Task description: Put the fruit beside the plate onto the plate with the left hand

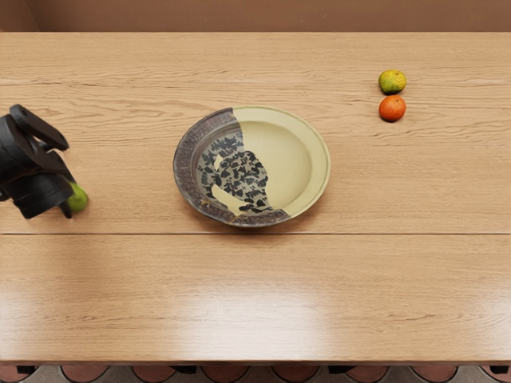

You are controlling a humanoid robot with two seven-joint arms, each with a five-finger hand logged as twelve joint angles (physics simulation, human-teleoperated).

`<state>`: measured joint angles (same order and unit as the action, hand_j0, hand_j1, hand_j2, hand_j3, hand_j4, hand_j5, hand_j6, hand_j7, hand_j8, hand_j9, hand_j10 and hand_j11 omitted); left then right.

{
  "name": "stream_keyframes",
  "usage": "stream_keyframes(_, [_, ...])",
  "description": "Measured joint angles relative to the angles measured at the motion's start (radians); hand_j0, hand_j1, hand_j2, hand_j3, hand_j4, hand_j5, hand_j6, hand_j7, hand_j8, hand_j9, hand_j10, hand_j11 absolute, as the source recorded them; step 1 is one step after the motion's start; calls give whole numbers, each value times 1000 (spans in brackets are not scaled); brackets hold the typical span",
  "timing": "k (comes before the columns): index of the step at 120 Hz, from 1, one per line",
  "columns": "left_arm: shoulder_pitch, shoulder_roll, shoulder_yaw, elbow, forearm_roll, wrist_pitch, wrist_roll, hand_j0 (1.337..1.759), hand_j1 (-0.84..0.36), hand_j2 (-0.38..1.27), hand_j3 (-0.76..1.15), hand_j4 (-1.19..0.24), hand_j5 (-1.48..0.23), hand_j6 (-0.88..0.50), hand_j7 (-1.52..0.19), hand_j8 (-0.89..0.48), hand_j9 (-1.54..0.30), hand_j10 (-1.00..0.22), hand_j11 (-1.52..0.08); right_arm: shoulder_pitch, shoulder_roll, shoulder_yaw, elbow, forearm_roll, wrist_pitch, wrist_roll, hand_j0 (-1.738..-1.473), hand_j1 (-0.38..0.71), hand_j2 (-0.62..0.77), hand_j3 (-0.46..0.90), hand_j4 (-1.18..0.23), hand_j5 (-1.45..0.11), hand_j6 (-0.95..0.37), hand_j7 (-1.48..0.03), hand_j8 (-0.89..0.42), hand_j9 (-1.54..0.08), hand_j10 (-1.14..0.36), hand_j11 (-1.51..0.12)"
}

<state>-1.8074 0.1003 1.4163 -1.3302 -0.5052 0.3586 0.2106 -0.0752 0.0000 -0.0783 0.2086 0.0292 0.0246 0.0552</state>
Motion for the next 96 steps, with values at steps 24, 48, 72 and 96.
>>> stream_keyframes(24, [-126, 119, -3, -2, -7, -138, 3, 1647, -208, 70, 0, -555, -1002, -411, -1007, -586, -1011, -710, -1015, 0, 0, 0, 0, 0, 0, 0, -1658, -322, -5, 0, -22, -29, -22, -29, -22, -29, -22, -29])
stream_keyframes(48, [-170, 164, -87, -2, -14, -226, 5, 1647, -206, 71, 0, -551, -1010, -405, -1011, -589, -1011, -710, -1015, 0, 0, 0, 0, 0, 0, 0, -1658, -322, -5, 0, -22, -29, -22, -29, -22, -29, -22, -29])
stream_keyframes(72, [-241, 195, -218, 0, -31, -240, 1, 1651, -303, 233, 0, -487, -1011, -367, -996, -575, -994, -715, -998, 0, 0, 0, 0, 0, 0, 0, -1658, -322, -5, 0, -22, -29, -22, -29, -22, -29, -22, -29])
stream_keyframes(96, [-190, 249, -436, 7, 3, -243, 3, 1653, -350, 306, 0, -452, -1023, -347, -993, -561, -978, -716, -979, 0, 0, 0, 0, 0, 0, 0, -1658, -322, -5, 0, -22, -29, -22, -29, -22, -29, -22, -29])
